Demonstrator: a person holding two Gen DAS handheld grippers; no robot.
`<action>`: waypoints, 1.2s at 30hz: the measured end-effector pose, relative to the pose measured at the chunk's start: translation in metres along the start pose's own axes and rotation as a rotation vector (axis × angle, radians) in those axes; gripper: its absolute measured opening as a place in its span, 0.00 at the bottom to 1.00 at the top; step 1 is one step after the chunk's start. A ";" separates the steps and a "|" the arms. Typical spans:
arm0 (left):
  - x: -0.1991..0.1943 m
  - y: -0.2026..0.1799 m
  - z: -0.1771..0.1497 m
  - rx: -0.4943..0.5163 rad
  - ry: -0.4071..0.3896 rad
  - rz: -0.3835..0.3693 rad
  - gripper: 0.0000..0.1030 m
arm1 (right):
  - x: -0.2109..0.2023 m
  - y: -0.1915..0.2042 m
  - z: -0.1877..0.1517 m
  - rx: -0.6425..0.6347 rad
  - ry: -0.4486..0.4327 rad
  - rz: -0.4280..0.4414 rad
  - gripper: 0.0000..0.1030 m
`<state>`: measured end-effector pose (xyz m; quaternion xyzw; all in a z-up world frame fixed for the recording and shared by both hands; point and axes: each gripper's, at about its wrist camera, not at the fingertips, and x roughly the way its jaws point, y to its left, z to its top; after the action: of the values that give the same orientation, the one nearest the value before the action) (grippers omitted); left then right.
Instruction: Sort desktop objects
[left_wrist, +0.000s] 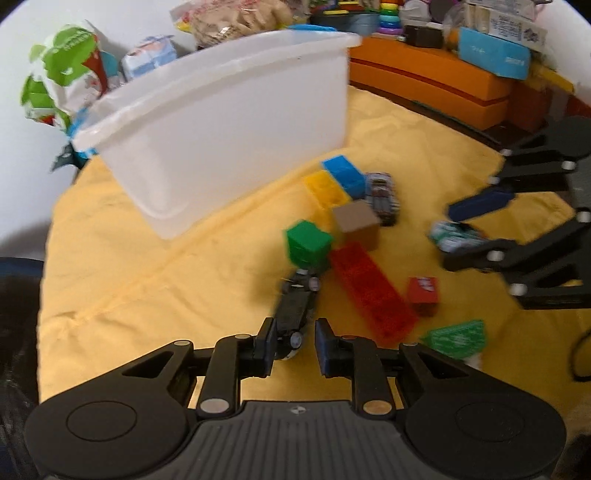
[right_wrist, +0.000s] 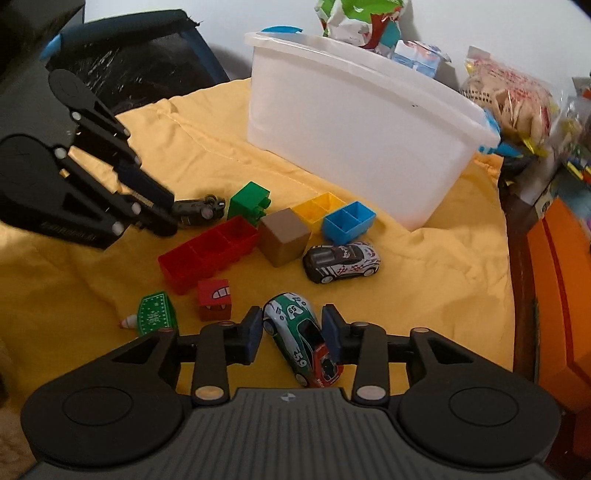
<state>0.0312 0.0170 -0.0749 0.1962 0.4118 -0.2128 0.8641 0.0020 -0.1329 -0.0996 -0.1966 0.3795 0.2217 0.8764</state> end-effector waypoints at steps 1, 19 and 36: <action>0.001 0.004 0.000 -0.007 0.000 0.007 0.30 | -0.002 -0.002 0.000 0.021 -0.007 0.010 0.39; 0.010 0.067 0.032 -0.117 -0.035 -0.013 0.32 | -0.016 -0.034 -0.010 0.271 -0.035 0.025 0.39; 0.043 0.050 0.026 -0.081 0.045 -0.044 0.33 | 0.017 -0.033 -0.017 0.181 0.028 0.103 0.45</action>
<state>0.0990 0.0367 -0.0860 0.1567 0.4437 -0.2102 0.8570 0.0205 -0.1645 -0.1169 -0.1000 0.4198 0.2287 0.8726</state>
